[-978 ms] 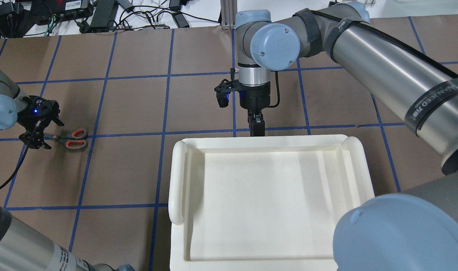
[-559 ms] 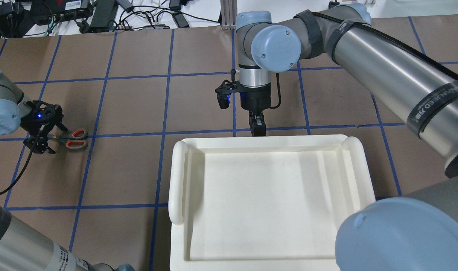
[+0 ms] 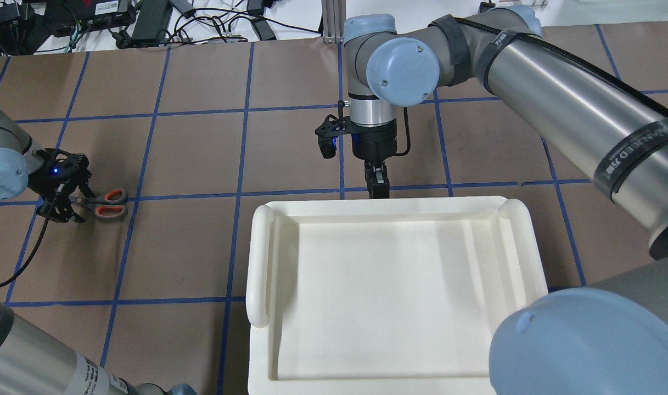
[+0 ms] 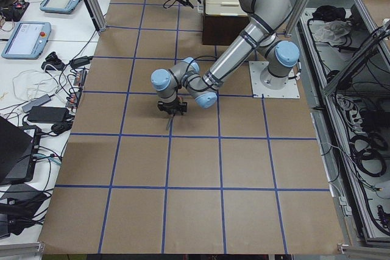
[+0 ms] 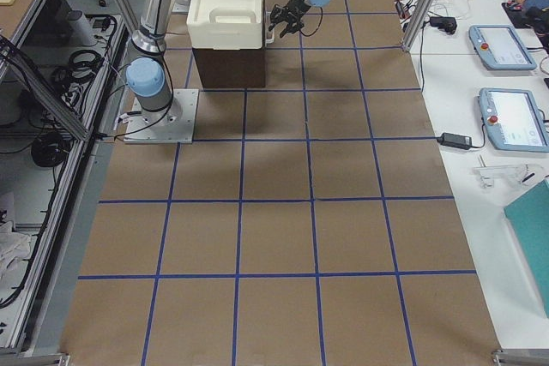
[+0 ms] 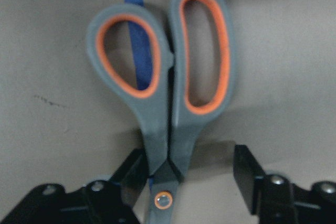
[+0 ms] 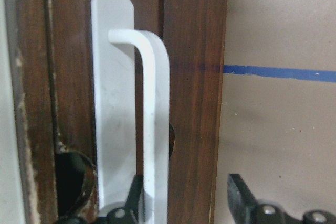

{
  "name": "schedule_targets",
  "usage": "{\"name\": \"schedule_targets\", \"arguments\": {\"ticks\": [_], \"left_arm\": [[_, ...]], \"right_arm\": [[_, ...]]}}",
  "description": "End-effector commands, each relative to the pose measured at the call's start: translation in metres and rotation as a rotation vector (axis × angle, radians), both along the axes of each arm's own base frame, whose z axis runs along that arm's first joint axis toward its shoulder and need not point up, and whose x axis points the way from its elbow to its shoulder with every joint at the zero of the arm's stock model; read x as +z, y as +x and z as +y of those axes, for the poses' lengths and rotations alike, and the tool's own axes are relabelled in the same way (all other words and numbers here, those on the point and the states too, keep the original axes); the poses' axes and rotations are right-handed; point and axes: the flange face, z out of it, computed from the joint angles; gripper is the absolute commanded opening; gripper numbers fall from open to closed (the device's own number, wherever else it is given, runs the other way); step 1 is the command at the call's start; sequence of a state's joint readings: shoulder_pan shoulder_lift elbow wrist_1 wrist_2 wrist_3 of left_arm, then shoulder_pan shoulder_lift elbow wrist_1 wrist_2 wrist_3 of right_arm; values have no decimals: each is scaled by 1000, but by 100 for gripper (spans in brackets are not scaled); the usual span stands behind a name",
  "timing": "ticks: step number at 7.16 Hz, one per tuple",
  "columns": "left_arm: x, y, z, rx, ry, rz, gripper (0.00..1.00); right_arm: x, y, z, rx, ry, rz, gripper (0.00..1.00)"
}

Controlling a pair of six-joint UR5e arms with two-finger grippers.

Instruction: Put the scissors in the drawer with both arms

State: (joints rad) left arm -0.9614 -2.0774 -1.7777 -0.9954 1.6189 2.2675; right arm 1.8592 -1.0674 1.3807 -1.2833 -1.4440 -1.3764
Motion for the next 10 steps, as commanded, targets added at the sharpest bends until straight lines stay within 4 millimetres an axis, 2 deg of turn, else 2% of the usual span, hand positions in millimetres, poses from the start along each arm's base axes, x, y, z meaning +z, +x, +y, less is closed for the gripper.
{"name": "schedule_targets", "arguments": {"ticks": [1, 2, 3, 4, 6, 8, 10], "left_arm": [[-1, 2, 0, 4, -3, -7, 27], [-1, 2, 0, 6, -3, -4, 26], [-2, 1, 1, 6, -4, -3, 16], [0, 2, 0, 3, -8, -5, 10], [5, 3, -1, 6, -20, -14, 8], [28, -1, -8, -3, -58, -35, 0], [47, -7, -7, 4, -82, -39, 0]], "right_arm": [[3, 1, -5, 1, -25, -7, 61], [3, 2, -8, 2, -41, -11, 61], [4, 2, -9, 2, -49, -13, 61], [7, 4, -13, 1, -69, -18, 60], [6, 7, -25, 0, -97, -25, 60], [1, 10, -35, -1, -136, -35, 60], [2, 13, -50, -1, -156, -34, 60]]}}
